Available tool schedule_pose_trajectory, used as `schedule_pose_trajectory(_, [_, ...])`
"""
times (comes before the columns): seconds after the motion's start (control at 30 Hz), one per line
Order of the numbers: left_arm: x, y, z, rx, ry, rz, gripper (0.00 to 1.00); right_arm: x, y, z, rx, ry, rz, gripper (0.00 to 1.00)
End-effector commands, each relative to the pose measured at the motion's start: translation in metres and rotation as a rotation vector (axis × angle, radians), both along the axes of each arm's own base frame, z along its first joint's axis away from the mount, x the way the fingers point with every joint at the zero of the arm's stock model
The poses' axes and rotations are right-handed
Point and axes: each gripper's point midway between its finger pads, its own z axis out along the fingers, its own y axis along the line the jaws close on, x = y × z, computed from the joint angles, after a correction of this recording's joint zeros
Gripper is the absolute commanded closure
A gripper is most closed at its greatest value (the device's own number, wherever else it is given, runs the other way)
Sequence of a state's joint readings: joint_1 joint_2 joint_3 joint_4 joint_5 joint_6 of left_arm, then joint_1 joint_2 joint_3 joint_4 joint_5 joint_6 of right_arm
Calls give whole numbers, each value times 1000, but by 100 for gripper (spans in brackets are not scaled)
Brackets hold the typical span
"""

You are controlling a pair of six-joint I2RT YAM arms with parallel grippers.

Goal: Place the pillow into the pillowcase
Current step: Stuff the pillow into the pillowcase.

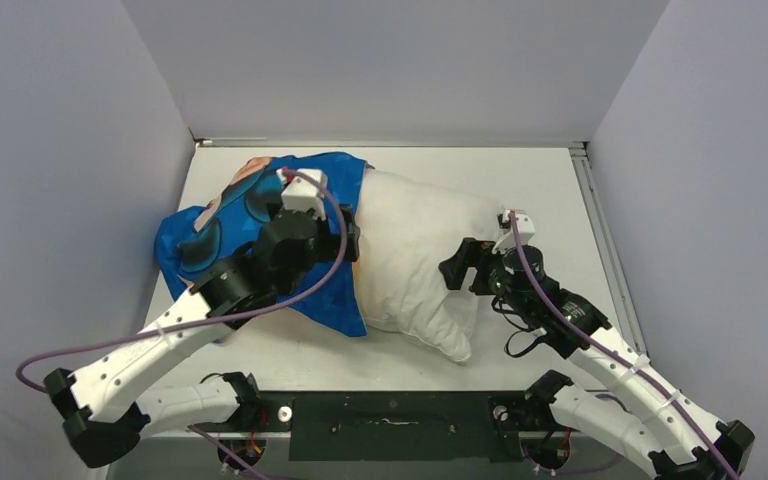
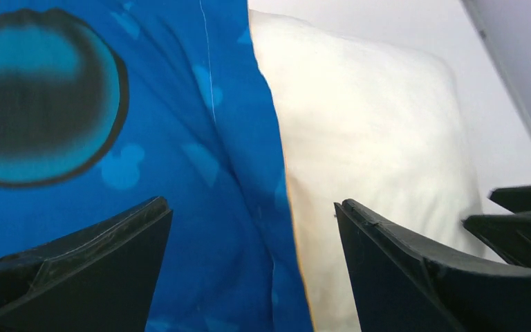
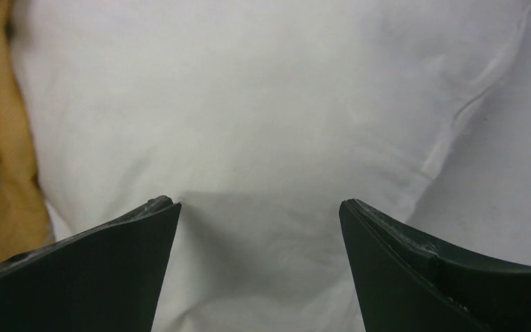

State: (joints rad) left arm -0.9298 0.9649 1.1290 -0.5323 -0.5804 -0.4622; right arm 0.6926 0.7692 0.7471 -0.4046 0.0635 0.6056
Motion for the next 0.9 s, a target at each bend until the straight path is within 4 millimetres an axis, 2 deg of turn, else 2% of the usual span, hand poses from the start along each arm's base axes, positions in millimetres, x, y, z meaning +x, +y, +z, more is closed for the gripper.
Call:
schedule_pose_trajectory(0.0, [31,-18,5,101,40,-51,7,17,-23,-11,-34,14,-89,10])
schedule_pose_trajectory(0.13, [70,-31,6,204,65,-31,6,28,-26,-22,-6,59,-83,10])
schedule_pose_trajectory(0.23, [100,-27,-1,278,98,36,5,34,-30,-33,24,97,-74,10])
schedule_pose_trajectory(0.3, [119,-24,-8,317,109,70,5,37,-34,-41,48,121,-75,10])
schedule_pose_trajectory(0.43, [151,-25,-37,367,173,50,12,42,-40,-58,128,175,-49,10])
schedule_pose_trajectory(0.5, [162,-27,-51,398,208,41,25,45,-45,-68,180,209,-44,10])
schedule_pose_trajectory(0.57, [166,-30,-59,417,227,37,49,47,-45,-83,229,249,-26,10])
schedule_pose_trajectory(0.7, [166,-36,-56,393,214,24,92,46,-39,-96,273,287,14,10])
schedule_pose_trajectory(0.73, [163,-40,-51,375,207,9,99,45,-37,-97,283,288,26,10])
schedule_pose_trajectory(0.8, [151,-56,-39,328,182,-49,100,46,-32,-93,315,269,52,10])
schedule_pose_trajectory(0.87, [130,-85,-23,269,135,-148,100,44,-24,-84,369,239,98,7])
